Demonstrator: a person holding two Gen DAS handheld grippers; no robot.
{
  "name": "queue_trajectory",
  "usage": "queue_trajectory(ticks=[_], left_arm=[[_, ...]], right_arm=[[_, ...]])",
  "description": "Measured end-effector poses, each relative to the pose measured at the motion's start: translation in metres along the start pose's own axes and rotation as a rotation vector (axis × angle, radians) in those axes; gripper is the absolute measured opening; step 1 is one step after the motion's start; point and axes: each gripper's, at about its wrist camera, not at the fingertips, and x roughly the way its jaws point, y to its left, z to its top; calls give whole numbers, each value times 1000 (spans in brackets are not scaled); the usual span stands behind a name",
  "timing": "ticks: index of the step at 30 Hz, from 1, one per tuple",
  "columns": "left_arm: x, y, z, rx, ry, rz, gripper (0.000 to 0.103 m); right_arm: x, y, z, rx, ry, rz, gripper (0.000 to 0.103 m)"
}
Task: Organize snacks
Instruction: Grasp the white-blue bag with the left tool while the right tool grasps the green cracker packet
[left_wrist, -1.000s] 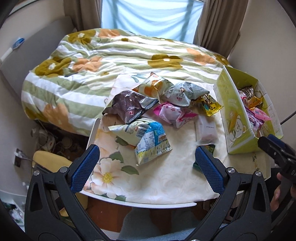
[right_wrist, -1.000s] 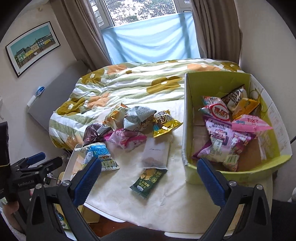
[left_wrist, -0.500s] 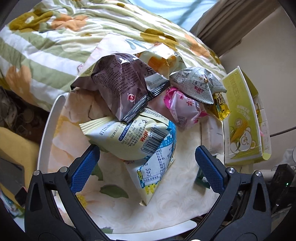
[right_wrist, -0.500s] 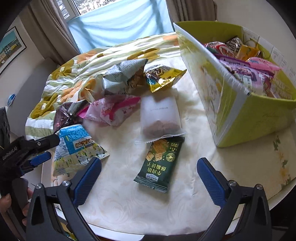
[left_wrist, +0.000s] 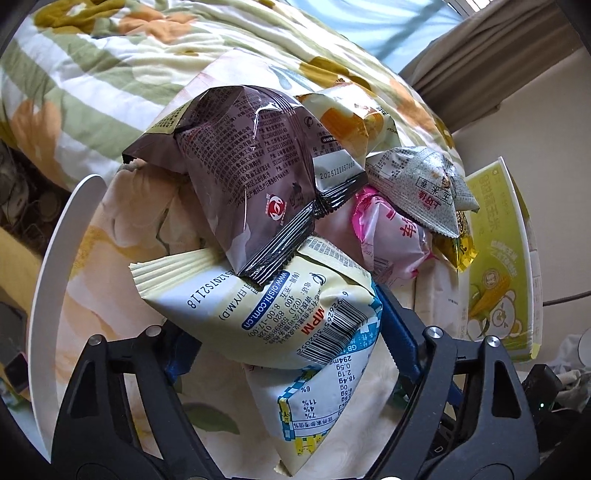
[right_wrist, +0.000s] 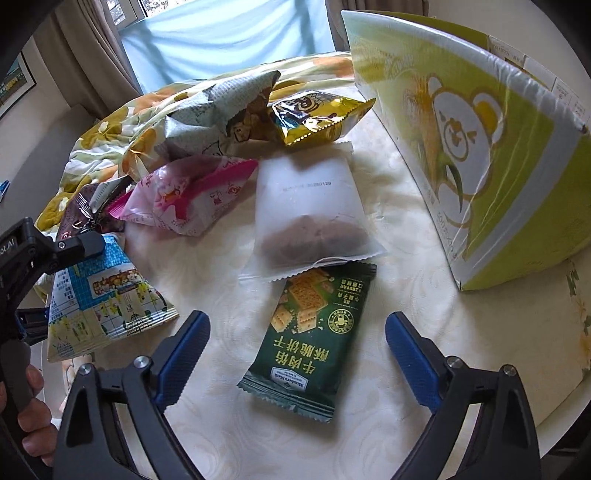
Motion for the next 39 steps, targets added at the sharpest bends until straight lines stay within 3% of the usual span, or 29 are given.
queue_trajectory(ticks=[3,8,14,22,26,39], left_arm=[[-1,-2,-4,11,1,-8,70],[-5,-9,-11,38,6,4,62],[-11,-10,-23,62,30,8,61],[-16,-17,-37,108,50,15,61],[-17,-23,-41,133,58,11,60],[-25,-38,-45,194,81,-19,60]], right_arm=[[1,-1,-2,-7,7,-3,89],[3,3,-1,-29,9,-17,80],[6,9,3,-48,10,-47,64],[6,6,2,-70,18,-71,55],[5,6,-1,-81,15,-95,42],[-13,-8,-18,-31,36,-74,40]])
